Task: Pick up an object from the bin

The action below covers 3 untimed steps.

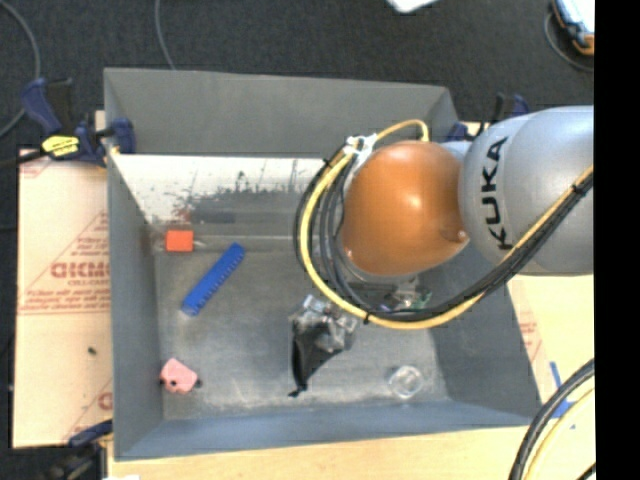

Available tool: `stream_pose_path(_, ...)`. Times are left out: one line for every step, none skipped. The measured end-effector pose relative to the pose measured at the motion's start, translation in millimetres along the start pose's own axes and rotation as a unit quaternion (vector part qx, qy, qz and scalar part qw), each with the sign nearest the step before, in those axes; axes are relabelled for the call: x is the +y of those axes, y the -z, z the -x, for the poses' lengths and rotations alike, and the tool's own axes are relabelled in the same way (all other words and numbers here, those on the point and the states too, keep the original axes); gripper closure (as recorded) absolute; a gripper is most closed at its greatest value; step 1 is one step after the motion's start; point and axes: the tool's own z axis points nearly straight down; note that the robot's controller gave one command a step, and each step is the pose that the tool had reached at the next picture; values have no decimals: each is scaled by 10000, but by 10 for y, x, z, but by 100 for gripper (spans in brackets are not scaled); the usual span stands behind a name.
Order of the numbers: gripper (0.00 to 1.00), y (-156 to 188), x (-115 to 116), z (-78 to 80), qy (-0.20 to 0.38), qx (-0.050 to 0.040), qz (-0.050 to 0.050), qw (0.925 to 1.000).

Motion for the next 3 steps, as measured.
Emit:
stream_pose_path(100, 245, 142, -98, 192, -25, -21, 9998)
stream_pose_path(100, 1229, 137, -31, 251, -6, 3, 9997)
stream_pose_path(100, 1372, 127, -25, 255, -24, -19, 9997)
